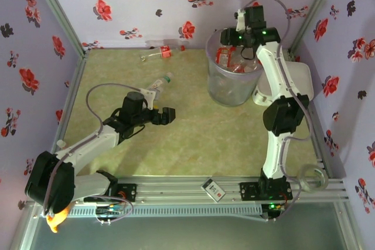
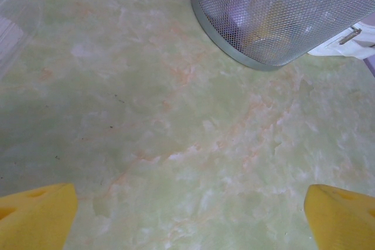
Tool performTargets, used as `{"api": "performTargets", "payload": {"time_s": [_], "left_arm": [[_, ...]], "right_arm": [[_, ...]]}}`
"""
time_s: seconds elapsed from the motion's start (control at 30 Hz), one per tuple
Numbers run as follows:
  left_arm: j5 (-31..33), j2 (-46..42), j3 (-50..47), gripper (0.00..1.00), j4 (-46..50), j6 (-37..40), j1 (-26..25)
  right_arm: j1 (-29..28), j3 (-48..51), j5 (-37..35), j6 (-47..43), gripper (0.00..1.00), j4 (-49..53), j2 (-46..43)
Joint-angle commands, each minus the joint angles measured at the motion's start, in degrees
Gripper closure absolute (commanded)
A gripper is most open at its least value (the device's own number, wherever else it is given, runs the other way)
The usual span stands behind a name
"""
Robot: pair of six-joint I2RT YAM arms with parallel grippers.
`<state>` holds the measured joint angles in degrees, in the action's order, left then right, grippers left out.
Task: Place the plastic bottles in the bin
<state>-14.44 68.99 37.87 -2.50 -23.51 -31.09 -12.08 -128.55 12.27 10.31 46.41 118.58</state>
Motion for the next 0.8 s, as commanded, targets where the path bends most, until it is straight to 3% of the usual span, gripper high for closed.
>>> {"api": "performTargets", "payload": {"time_s": [0.0, 0.17, 0.3, 0.5, 0.77], "left_arm": [[-0.33, -1.38, 0.65, 0.00, -0.31, 0.30, 0.63], [0.02, -0.28, 2.06, 0.00, 1.36, 1.24, 0.93], [0.17, 0.91, 4.33, 0.00, 3.12, 2.70, 1.33], [4.00, 3.88, 11.69, 0.00, 10.74, 7.45, 3.61], [6.11, 15.07, 25.14, 0.00, 19.07, 16.42, 9.83]], "right_arm": [[-0.87, 4.40, 0.38, 0.24, 0.44, -1.27, 0.23], [-1.44, 13.90, -0.10, 0.76, 0.46, -5.76, -2.91], [-1.41, 13.96, -0.41, 0.52, 0.44, -5.96, -4.73], [-1.41, 9.34, -0.68, -0.54, 0.19, -4.25, -8.64], [-0.85, 16.80, -0.71, -0.68, 0.07, -6.38, -20.76]]}}
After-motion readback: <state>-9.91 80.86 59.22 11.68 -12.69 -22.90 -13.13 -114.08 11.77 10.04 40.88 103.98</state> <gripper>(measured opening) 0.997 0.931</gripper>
